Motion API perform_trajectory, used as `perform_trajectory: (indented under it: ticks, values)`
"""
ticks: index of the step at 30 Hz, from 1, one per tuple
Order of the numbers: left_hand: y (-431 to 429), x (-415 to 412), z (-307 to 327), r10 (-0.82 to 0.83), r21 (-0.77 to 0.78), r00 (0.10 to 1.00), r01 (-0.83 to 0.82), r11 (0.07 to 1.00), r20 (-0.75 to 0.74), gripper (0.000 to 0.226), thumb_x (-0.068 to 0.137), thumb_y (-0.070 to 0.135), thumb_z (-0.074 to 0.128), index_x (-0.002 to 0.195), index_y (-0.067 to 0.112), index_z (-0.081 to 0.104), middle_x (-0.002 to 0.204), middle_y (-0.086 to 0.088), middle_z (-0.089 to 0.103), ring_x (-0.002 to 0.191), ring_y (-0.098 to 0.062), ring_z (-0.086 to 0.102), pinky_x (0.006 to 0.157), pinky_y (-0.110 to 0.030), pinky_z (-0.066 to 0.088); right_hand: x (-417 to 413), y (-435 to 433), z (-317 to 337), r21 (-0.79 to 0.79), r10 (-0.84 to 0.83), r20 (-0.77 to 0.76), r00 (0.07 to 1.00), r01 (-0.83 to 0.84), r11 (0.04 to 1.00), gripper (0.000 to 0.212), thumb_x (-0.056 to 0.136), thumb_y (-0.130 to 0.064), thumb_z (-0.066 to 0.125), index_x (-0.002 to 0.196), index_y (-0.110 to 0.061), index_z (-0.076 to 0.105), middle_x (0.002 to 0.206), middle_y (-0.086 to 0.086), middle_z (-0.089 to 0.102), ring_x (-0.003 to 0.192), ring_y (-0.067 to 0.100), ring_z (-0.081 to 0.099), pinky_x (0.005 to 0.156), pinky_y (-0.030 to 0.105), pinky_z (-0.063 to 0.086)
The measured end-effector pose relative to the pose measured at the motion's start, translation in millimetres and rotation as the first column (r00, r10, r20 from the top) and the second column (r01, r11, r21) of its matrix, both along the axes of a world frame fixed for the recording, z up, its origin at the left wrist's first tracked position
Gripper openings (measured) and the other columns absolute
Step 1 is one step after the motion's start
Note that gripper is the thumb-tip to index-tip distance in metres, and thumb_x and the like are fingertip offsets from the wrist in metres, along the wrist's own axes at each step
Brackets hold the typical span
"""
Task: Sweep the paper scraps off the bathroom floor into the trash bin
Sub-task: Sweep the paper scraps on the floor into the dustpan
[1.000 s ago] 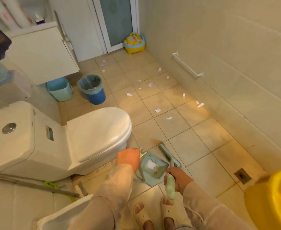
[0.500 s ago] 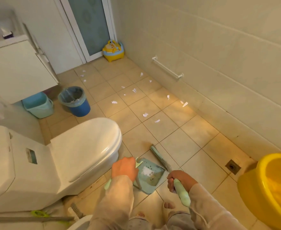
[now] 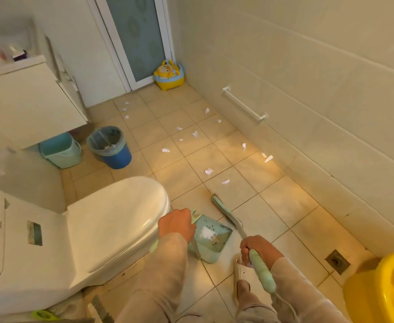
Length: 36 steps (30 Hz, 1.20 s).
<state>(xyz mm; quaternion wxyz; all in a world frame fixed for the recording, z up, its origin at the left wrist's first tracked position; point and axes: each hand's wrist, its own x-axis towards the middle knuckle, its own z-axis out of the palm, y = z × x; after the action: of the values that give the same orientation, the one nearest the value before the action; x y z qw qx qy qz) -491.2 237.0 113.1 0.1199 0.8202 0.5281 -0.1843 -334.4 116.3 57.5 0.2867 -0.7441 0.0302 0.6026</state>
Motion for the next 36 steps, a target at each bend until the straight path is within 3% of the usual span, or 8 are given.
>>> perform_trajectory:
  ticks: [5, 9, 14, 20, 28, 31, 34, 36]
  values:
    - [41, 58, 1, 0.041, 0.013, 0.999, -0.041, 0.999, -0.028, 0.030, 0.091, 0.034, 0.047, 0.112, 0.016, 0.058, 0.113, -0.005, 0.065, 0.105, -0.025, 0.061, 0.081, -0.030, 0.047, 73, 35, 0, 0.015, 0.077, 0.073, 0.994, -0.079, 0.997, 0.028, 0.087, 0.002, 0.046, 0.061, -0.009, 0.044, 0.020, -0.005, 0.046, 0.018, 0.004, 0.045, 0.031, 0.010, 0.039]
    - [76, 93, 7, 0.068, 0.047, 0.996, -0.066, 0.997, -0.063, 0.029, 0.090, 0.035, 0.047, 0.110, 0.016, 0.058, 0.113, -0.007, 0.065, 0.105, -0.026, 0.061, 0.080, -0.030, 0.046, 124, 64, 5, -0.007, 0.168, 0.136, 0.976, -0.169, 0.986, 0.035, 0.087, 0.005, 0.044, 0.054, -0.005, 0.044, 0.021, 0.000, 0.042, 0.027, 0.016, 0.045, 0.035, 0.017, 0.036]
    - [104, 122, 5, 0.104, -0.007, 0.994, -0.104, 0.995, -0.025, 0.030, 0.090, 0.035, 0.048, 0.110, 0.015, 0.058, 0.114, -0.007, 0.063, 0.104, -0.025, 0.060, 0.071, -0.027, 0.039, 161, 106, 8, 0.020, 0.293, 0.200, 0.935, -0.303, 0.953, 0.031, 0.087, 0.005, 0.040, 0.058, -0.006, 0.043, 0.056, 0.010, 0.045, 0.050, 0.019, 0.041, 0.049, 0.026, 0.035]
    - [119, 146, -5, 0.076, -0.088, 0.994, -0.083, 0.993, -0.081, 0.032, 0.093, 0.032, 0.043, 0.114, 0.012, 0.057, 0.116, -0.008, 0.063, 0.105, -0.026, 0.060, 0.070, -0.028, 0.040, 186, 144, -3, -0.034, 0.373, 0.244, 0.895, -0.377, 0.926, 0.031, 0.092, 0.000, 0.040, 0.061, -0.006, 0.040, 0.064, 0.009, 0.041, 0.055, 0.019, 0.038, 0.052, 0.026, 0.034]
    - [144, 147, -9, 0.079, -0.046, 0.991, -0.085, 0.995, -0.106, 0.038, 0.092, 0.040, 0.044, 0.110, 0.011, 0.061, 0.112, -0.009, 0.065, 0.103, -0.027, 0.061, 0.076, -0.029, 0.044, 178, 106, -10, -0.280, 0.689, 0.162, 0.706, -0.637, 0.718, 0.041, 0.095, -0.003, 0.036, 0.057, -0.017, 0.027, 0.065, -0.002, 0.032, 0.056, 0.006, 0.030, 0.051, 0.014, 0.030]
    - [151, 153, -7, 0.075, -0.053, 0.993, -0.081, 0.995, -0.095, 0.036, 0.090, 0.039, 0.046, 0.108, 0.012, 0.062, 0.109, -0.008, 0.065, 0.100, -0.026, 0.062, 0.073, -0.028, 0.042, 172, 93, -8, -0.337, 0.817, 0.123, 0.563, -0.751, 0.568, 0.038, 0.093, -0.002, 0.037, 0.057, -0.016, 0.029, 0.062, 0.001, 0.036, 0.053, 0.008, 0.034, 0.049, 0.016, 0.032]
    - [156, 158, -7, 0.062, -0.047, 0.993, -0.067, 0.997, -0.101, 0.033, 0.089, 0.036, 0.049, 0.109, 0.013, 0.062, 0.109, -0.007, 0.065, 0.100, -0.025, 0.062, 0.073, -0.027, 0.043, 185, 92, 10, -0.341, 0.794, 0.062, 0.605, -0.735, 0.587, 0.032, 0.087, 0.001, 0.037, 0.058, -0.012, 0.039, 0.039, 0.002, 0.049, 0.039, 0.011, 0.046, 0.042, 0.017, 0.038]
    - [158, 158, -8, 0.063, -0.034, 0.992, -0.067, 0.997, -0.107, 0.031, 0.090, 0.035, 0.049, 0.108, 0.013, 0.062, 0.109, -0.006, 0.065, 0.100, -0.025, 0.062, 0.074, -0.027, 0.044, 201, 98, 26, -0.333, 0.797, 0.057, 0.601, -0.741, 0.583, 0.032, 0.086, 0.000, 0.040, 0.056, -0.010, 0.044, 0.044, 0.001, 0.049, 0.044, 0.011, 0.045, 0.040, 0.015, 0.038]
